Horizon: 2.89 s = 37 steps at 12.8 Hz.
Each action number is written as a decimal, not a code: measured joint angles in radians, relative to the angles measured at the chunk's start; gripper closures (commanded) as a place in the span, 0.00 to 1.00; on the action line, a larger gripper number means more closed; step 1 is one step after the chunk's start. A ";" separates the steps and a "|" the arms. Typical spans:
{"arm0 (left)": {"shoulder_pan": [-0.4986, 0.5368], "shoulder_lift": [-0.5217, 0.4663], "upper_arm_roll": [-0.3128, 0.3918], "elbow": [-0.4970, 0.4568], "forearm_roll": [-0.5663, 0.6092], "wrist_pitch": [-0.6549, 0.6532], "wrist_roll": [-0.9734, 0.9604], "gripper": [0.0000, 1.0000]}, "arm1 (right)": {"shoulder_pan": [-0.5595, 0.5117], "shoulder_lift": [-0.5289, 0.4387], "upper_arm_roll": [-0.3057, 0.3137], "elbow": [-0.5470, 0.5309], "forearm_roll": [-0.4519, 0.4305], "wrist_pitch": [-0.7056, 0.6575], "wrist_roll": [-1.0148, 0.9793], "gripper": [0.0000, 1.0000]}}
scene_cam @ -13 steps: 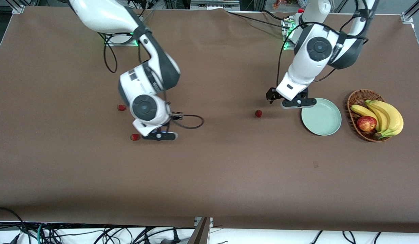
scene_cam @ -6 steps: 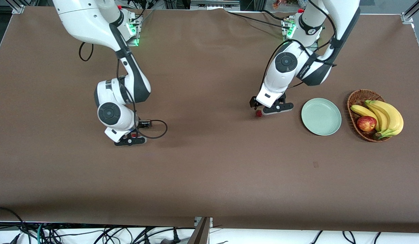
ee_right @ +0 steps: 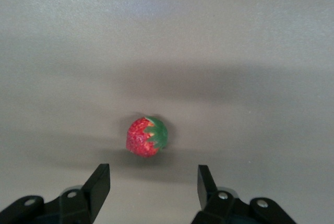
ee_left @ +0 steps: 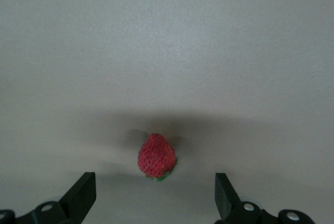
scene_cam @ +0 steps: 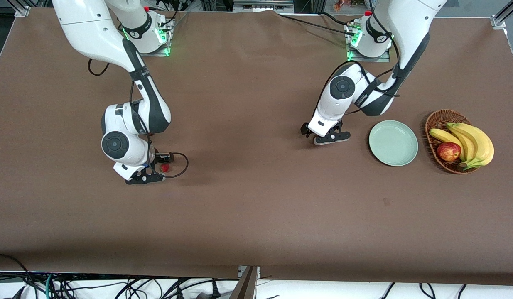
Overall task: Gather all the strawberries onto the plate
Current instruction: 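Grasp the strawberry with the left gripper while the right gripper grasps another, then place the strawberry on the plate while the right gripper carries another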
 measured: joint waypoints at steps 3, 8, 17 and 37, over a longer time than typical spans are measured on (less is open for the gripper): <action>0.000 0.043 0.003 0.001 0.065 0.013 -0.052 0.24 | 0.000 0.003 0.003 0.000 0.015 0.004 0.001 0.37; 0.001 0.049 0.009 0.012 0.069 0.018 -0.081 0.76 | 0.000 0.035 0.004 0.021 0.045 0.016 0.002 0.40; 0.007 0.042 0.025 0.189 -0.001 -0.149 -0.028 0.94 | -0.001 0.078 0.004 0.072 0.049 0.017 0.008 0.79; 0.030 -0.183 0.654 -0.127 -0.372 -0.039 1.243 0.00 | 0.211 0.114 0.326 0.313 0.085 0.000 0.912 0.77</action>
